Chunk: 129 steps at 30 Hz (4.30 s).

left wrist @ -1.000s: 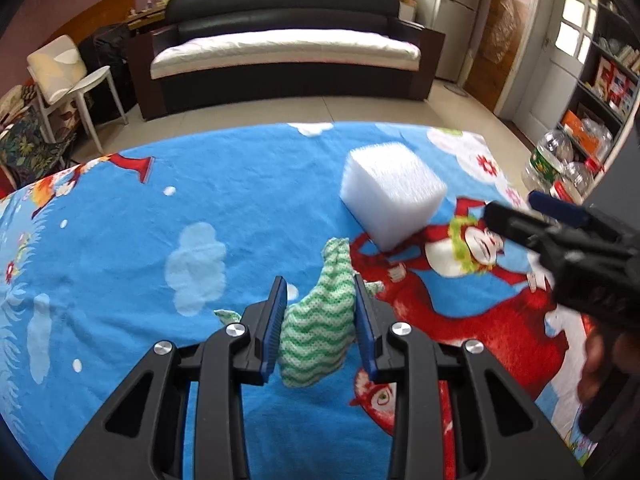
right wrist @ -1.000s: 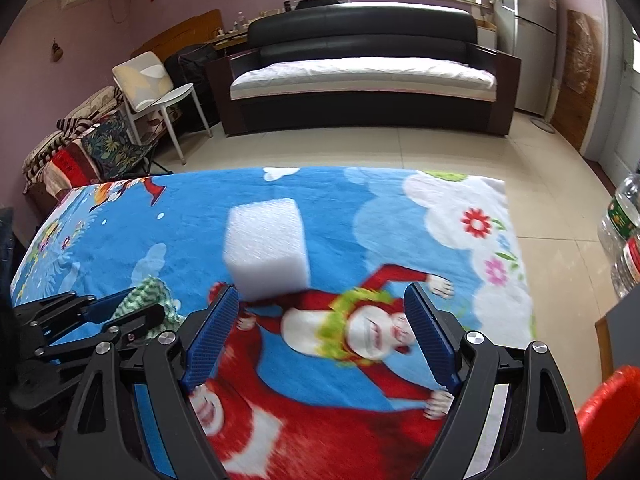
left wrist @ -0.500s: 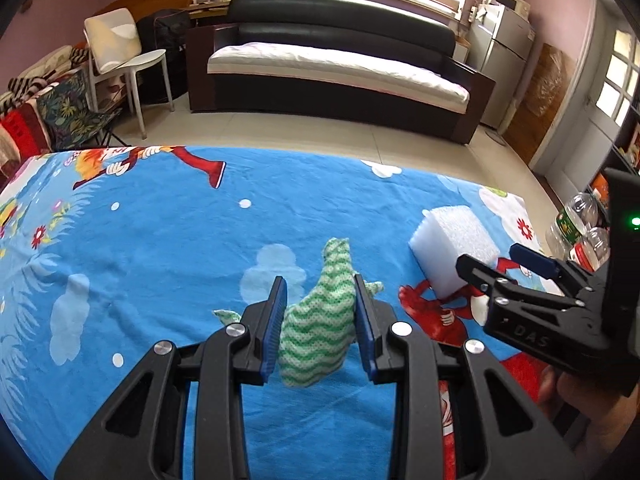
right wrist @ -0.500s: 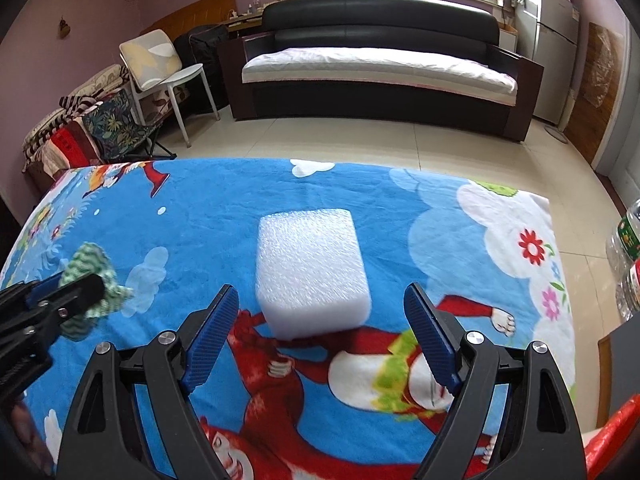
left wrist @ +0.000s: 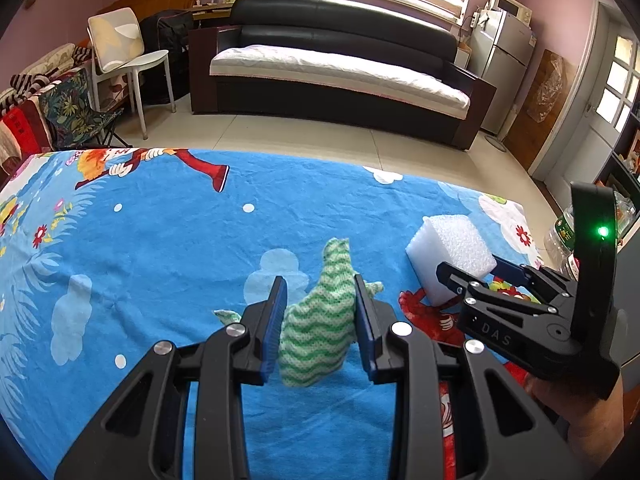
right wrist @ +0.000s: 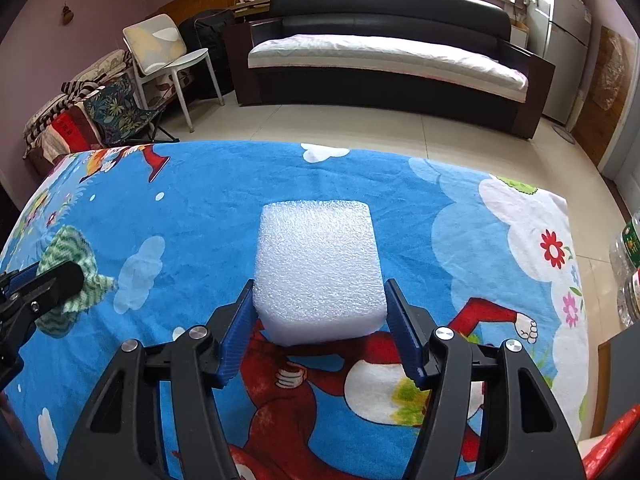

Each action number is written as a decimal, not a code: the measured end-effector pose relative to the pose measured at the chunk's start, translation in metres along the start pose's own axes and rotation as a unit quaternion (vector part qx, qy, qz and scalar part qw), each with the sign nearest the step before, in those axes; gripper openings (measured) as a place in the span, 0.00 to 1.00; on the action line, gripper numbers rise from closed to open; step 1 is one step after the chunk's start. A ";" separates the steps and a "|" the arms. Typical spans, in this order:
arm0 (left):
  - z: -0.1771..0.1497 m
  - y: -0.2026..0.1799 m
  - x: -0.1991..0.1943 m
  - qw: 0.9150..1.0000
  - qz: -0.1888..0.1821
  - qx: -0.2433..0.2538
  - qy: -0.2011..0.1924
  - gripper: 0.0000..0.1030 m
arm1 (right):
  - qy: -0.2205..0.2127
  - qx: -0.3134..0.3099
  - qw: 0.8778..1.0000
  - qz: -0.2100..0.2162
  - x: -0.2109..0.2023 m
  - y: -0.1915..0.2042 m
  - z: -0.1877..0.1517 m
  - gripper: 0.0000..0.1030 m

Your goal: Collect trash

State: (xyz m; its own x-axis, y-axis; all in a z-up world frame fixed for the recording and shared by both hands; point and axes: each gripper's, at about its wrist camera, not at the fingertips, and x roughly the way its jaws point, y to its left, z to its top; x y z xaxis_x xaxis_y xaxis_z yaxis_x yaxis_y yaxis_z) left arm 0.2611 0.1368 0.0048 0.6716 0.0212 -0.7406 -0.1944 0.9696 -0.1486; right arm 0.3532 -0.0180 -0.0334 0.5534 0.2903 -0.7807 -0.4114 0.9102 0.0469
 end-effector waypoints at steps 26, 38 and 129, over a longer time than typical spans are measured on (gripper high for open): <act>-0.010 -0.059 -0.001 0.998 -0.028 0.061 -0.011 0.31 | -0.034 0.052 0.997 -0.037 -0.092 -0.068 -0.060 0.57; -0.025 -0.105 -0.004 0.993 -0.051 0.104 -0.011 0.31 | -0.040 0.080 0.994 -0.061 -0.131 -0.110 -0.093 0.57; -0.206 -0.340 -0.147 0.954 -0.201 0.222 0.031 0.93 | -0.081 0.174 0.964 -0.182 -0.365 -0.260 -0.328 0.82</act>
State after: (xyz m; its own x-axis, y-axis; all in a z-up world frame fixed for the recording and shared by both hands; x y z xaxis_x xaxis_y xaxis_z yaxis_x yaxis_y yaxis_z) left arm 0.0810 -0.2458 0.0290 0.5827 -0.3745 -0.7213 0.4009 0.9045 -0.1458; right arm 0.0206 -0.4579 0.0344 0.7328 -0.0509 -0.6785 0.0841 0.9963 0.0161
